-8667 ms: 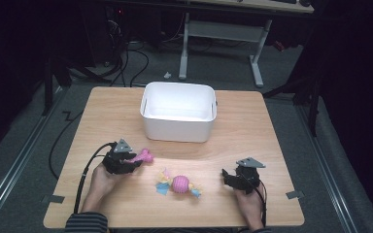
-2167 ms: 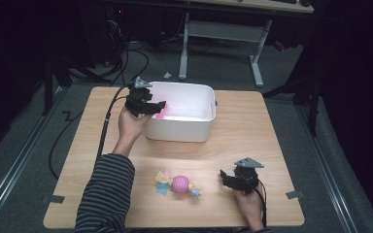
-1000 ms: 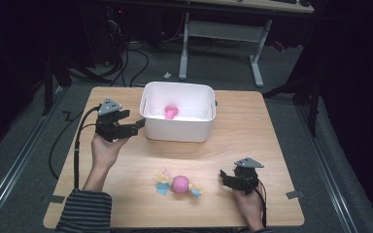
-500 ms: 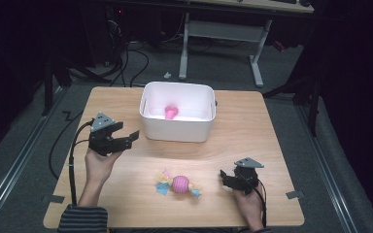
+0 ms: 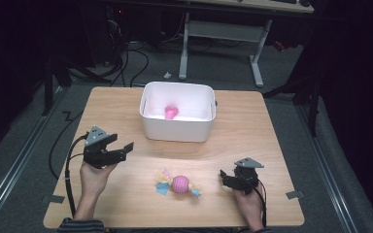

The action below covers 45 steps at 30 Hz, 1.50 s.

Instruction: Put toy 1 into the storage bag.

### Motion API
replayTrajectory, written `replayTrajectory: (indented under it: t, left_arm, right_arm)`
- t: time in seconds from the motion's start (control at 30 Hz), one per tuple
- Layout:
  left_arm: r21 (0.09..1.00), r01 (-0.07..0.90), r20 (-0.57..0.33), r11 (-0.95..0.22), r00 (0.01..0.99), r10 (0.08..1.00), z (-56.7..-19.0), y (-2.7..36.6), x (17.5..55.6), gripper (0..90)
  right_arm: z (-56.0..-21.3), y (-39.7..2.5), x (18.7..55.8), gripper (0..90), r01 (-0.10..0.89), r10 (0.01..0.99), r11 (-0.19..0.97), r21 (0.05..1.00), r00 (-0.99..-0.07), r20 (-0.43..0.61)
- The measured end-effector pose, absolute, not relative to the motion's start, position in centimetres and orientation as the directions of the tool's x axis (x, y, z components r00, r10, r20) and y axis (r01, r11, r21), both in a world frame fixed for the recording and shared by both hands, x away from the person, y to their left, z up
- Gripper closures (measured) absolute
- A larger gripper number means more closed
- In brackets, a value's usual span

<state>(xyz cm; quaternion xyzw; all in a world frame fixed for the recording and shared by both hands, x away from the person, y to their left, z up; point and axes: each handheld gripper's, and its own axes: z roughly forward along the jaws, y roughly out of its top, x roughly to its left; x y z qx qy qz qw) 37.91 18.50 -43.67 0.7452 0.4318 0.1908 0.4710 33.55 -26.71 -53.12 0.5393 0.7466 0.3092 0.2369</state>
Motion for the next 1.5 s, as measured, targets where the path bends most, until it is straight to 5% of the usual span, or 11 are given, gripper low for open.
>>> replayTrajectory:
  t: [0.77,1.5]
  left_arm:
    - [0.823,0.544,-0.166,-0.163,0.506,0.847,-49.4,18.6,36.7,27.9]
    - [0.741,0.605,-0.016,-0.294,0.452,0.892,-53.6,16.8,37.5,26.7]
  right_arm:
    - [-53.1,-26.7,33.5,25.7,0.659,0.952,0.226,0.717,-0.304,-0.02]
    - [-53.1,-26.7,33.6,25.9,0.659,0.952,0.225,0.718,-0.304,-0.02]
